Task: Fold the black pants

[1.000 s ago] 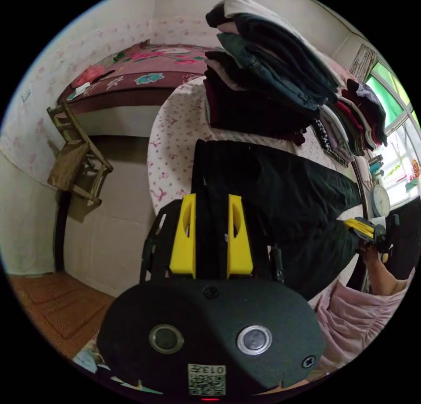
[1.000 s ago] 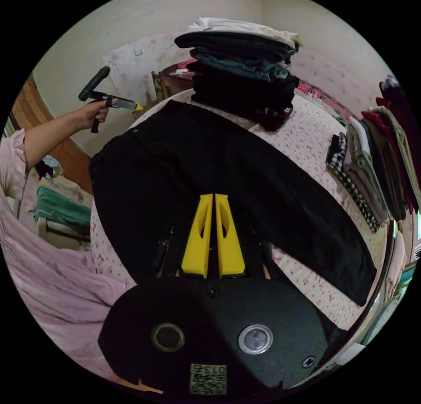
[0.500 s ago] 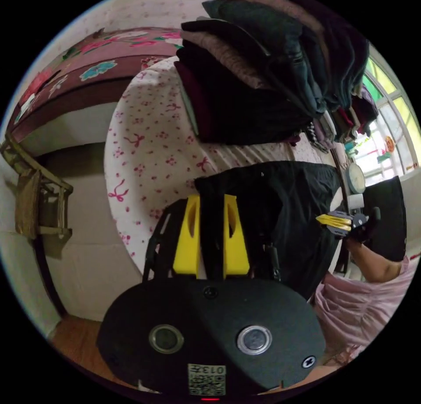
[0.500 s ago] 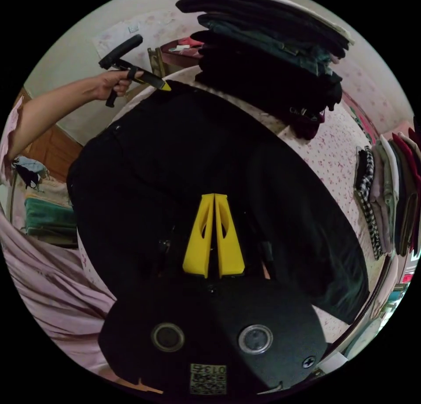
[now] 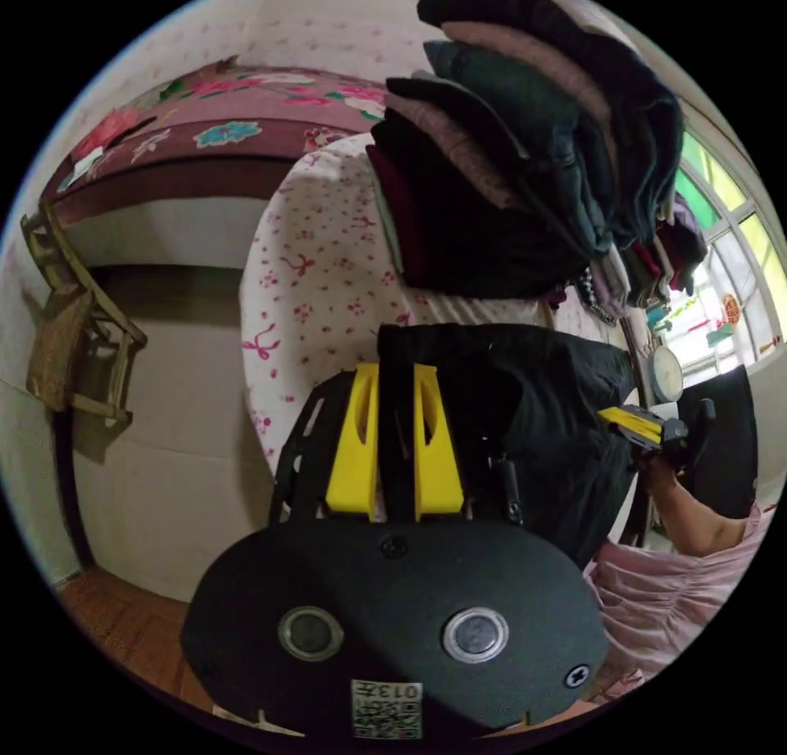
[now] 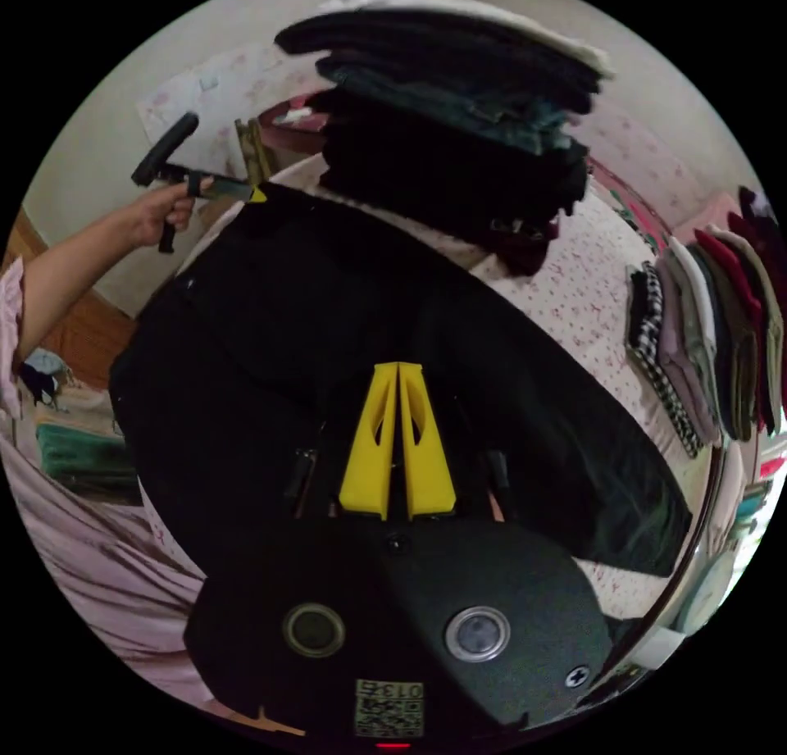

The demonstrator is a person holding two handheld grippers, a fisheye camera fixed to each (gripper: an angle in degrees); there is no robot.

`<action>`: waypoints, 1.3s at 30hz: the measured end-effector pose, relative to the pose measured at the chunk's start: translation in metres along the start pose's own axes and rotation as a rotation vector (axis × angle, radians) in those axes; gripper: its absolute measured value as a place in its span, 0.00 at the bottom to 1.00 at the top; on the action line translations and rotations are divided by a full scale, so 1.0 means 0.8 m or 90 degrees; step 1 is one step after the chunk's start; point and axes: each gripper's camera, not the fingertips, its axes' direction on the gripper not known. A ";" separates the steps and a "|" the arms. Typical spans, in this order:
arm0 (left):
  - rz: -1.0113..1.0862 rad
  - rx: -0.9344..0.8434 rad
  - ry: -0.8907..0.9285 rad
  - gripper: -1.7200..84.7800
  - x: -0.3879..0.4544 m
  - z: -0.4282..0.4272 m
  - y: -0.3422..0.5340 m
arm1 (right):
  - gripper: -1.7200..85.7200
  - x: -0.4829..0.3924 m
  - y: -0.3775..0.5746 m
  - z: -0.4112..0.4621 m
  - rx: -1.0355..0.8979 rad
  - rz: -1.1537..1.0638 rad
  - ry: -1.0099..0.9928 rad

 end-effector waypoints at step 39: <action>0.530 -0.244 -0.079 0.03 0.729 0.172 0.179 | 0.02 0.318 0.529 -0.175 -0.068 0.310 0.148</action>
